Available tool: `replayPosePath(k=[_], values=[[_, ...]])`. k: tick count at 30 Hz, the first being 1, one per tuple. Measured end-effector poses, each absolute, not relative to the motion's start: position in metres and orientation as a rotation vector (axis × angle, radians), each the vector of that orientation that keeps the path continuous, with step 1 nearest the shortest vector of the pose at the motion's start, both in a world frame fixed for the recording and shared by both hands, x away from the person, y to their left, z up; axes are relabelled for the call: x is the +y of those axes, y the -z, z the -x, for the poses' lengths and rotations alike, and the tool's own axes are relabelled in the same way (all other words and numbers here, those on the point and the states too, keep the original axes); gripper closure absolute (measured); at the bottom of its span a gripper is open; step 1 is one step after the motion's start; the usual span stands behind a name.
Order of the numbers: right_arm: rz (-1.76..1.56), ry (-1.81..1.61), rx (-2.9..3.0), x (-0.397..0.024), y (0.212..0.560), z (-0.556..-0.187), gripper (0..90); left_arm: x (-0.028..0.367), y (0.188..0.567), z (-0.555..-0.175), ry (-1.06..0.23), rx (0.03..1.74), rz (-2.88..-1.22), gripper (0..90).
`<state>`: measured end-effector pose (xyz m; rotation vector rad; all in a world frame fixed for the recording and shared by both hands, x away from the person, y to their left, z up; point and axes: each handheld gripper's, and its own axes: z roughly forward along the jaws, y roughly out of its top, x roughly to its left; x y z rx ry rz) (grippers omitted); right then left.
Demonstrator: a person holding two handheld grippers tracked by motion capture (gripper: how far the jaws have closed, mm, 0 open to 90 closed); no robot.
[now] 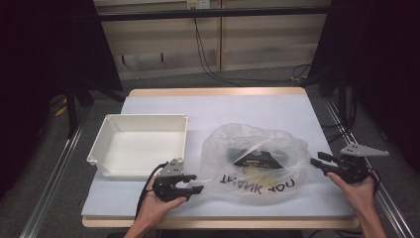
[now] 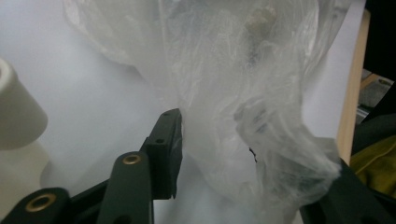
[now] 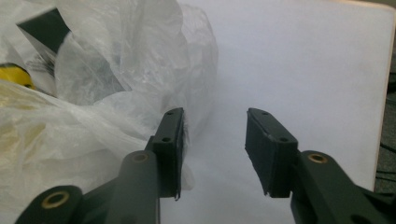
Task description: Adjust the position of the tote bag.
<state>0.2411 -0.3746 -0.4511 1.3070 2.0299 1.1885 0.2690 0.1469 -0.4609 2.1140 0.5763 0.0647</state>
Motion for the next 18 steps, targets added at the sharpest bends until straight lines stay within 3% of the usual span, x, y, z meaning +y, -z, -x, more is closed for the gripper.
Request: replayPosePath(k=[5, 18], values=[[-1.263, -1.281, 2.002, -0.370, 0.436, -0.231, 50.6, 0.151, 0.452, -0.268, -0.074, 0.584, -2.045, 37.6], [-1.170, -1.417, 1.985, -0.361, 0.407, -0.218, 45.7, 0.166, 0.422, -0.260, -0.156, 0.584, -1.890, 32.4]])
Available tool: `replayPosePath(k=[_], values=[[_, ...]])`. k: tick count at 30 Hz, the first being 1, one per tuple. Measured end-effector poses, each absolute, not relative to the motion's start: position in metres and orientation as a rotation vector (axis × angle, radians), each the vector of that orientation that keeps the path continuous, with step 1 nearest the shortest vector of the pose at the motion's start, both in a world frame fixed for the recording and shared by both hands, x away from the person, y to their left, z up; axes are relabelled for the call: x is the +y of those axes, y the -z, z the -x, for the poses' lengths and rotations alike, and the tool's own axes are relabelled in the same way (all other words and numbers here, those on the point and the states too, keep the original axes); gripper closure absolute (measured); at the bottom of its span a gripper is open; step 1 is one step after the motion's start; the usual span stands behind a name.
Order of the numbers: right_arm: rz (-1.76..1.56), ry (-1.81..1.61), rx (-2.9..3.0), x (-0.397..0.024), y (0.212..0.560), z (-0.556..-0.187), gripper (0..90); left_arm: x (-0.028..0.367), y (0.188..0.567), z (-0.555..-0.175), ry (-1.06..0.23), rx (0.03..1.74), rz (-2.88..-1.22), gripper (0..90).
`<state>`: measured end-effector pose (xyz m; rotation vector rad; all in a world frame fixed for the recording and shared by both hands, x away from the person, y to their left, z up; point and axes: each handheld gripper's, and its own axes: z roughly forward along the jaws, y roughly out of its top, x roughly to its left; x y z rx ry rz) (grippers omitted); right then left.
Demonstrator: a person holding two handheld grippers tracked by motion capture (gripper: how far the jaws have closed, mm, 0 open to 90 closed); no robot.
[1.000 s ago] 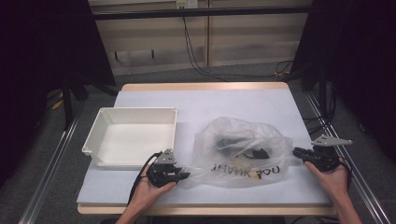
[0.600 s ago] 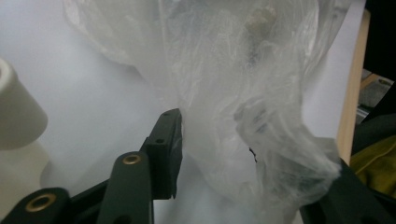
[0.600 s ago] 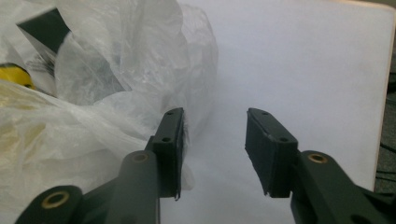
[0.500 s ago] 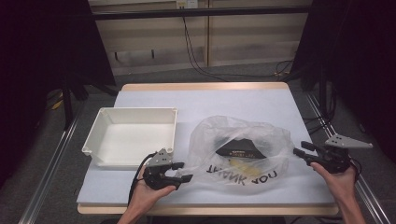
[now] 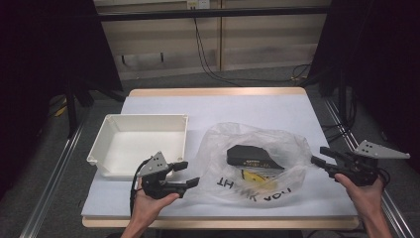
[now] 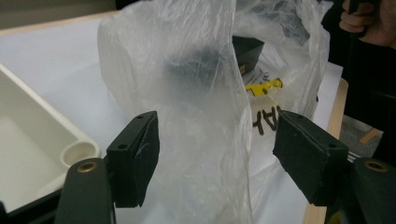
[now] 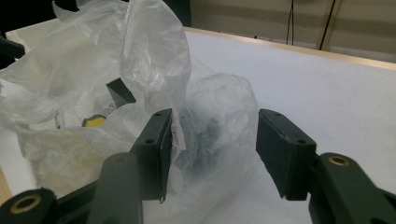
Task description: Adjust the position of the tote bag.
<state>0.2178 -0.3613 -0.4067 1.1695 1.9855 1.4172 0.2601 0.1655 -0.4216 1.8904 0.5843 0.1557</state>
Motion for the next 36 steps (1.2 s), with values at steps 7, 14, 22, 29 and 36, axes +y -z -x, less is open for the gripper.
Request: replayPosePath(k=[7, 14, 22, 29, 36], values=[[-1.120, -1.448, 2.006, -0.353, 0.390, -0.207, 43.2, 0.163, 0.408, -0.253, -0.173, 0.547, -1.882, 63.9], [-1.084, -1.504, 1.976, -0.350, 0.373, -0.198, 41.3, 0.161, 0.398, -0.247, -0.169, 0.490, -1.867, 78.9], [-1.008, -1.553, 2.004, -0.332, 0.354, -0.194, 57.1, 0.142, 0.393, -0.249, -0.141, 0.432, -1.920, 90.0], [-0.945, -1.566, 2.134, -0.302, 0.354, -0.212, 83.7, 0.107, 0.398, -0.264, -0.117, 0.419, -2.041, 90.0], [-0.946, -1.367, 2.332, -0.273, 0.378, -0.240, 90.0, 0.074, 0.406, -0.285, -0.099, 0.401, -2.185, 90.0]])
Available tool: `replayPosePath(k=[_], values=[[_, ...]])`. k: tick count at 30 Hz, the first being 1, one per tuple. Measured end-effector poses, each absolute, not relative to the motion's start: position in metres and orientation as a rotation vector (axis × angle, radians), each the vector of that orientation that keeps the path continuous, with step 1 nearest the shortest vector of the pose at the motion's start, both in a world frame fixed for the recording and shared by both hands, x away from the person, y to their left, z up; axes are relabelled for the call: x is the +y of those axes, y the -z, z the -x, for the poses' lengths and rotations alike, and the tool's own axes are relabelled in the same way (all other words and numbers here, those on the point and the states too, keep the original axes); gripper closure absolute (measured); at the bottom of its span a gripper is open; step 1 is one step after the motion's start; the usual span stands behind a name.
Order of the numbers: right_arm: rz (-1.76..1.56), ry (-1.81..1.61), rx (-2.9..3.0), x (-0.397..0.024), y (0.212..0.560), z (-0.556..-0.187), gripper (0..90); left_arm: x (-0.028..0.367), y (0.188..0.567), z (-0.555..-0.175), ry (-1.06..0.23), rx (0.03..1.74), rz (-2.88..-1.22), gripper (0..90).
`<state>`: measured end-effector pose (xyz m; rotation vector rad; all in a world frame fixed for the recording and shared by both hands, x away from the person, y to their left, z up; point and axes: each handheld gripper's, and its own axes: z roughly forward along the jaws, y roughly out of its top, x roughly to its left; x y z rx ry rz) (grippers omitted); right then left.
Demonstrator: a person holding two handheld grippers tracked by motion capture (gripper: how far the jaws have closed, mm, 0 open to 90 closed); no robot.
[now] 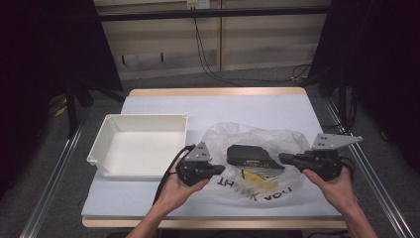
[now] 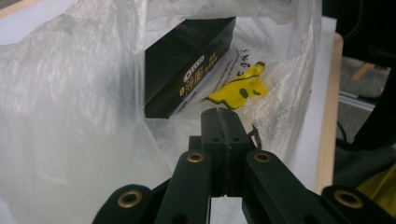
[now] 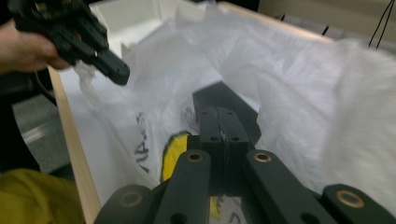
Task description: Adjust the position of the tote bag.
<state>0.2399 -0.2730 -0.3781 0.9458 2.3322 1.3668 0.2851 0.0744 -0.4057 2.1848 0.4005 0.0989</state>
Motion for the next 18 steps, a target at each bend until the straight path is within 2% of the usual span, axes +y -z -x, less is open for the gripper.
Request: replayPosePath(k=[8, 12, 18], values=[[-0.941, -1.270, 2.403, -0.259, 0.390, -0.259, 90.0, 0.040, 0.408, -0.305, -0.102, 0.389, -2.272, 90.0], [-0.973, -1.179, 2.442, -0.256, 0.407, -0.273, 90.0, 0.018, 0.417, -0.309, -0.096, 0.344, -2.345, 90.0], [-0.995, -1.153, 2.471, -0.252, 0.424, -0.280, 90.0, 0.008, 0.429, -0.313, -0.076, 0.362, -2.377, 90.0]])
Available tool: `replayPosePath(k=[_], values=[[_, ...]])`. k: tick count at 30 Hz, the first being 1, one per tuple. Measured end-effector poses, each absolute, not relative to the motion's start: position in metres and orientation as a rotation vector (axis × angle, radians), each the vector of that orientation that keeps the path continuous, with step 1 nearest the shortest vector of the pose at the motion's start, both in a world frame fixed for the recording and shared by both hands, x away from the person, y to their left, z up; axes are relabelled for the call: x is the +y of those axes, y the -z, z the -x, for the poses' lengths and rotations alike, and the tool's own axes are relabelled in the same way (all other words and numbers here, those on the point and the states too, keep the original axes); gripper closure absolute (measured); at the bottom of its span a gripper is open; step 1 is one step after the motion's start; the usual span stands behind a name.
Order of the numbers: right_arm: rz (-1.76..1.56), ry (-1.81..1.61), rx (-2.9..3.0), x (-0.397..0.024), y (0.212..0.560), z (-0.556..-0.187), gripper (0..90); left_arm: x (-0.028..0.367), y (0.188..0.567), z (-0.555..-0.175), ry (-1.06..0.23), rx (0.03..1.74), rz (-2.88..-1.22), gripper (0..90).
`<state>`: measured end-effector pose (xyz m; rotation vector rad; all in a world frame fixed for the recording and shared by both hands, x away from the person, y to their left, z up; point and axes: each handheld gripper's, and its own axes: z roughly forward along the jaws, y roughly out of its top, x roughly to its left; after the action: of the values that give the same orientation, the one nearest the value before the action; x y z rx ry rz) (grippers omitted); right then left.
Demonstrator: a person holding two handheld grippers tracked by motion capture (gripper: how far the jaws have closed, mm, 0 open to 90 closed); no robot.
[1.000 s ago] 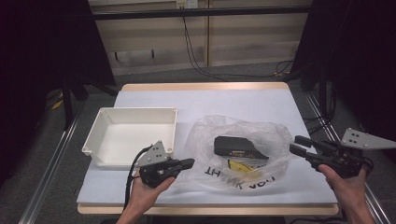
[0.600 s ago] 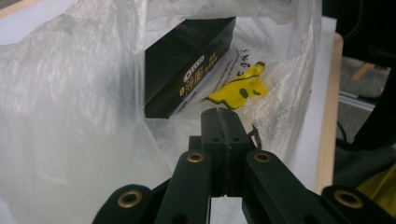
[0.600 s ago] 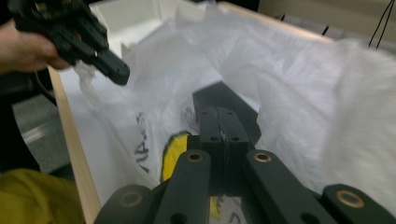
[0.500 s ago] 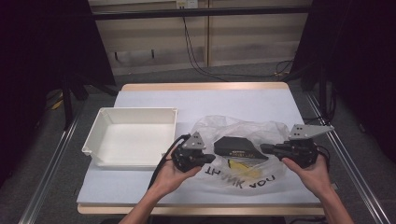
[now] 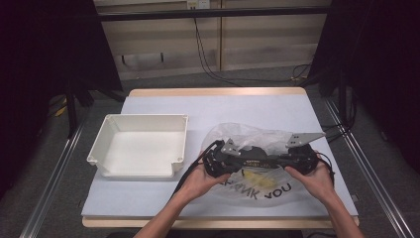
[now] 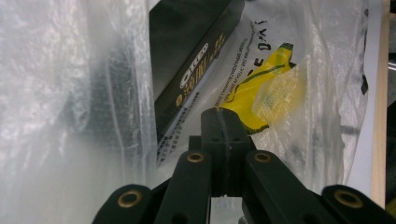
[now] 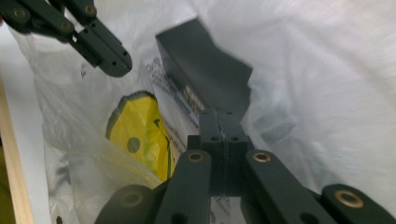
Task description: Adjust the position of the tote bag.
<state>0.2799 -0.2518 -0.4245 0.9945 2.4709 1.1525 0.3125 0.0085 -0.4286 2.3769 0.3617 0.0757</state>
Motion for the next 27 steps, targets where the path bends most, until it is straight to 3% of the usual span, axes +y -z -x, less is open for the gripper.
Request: replayPosePath(k=[10, 27], values=[[-1.021, -1.064, 2.484, -0.254, 0.436, -0.283, 90.0, 0.006, 0.438, -0.316, -0.133, 0.345, -2.511, 90.0], [-1.101, -0.940, 2.392, -0.284, 0.433, -0.280, 90.0, 0.019, 0.453, -0.319, -0.121, 0.402, -2.576, 90.0]])
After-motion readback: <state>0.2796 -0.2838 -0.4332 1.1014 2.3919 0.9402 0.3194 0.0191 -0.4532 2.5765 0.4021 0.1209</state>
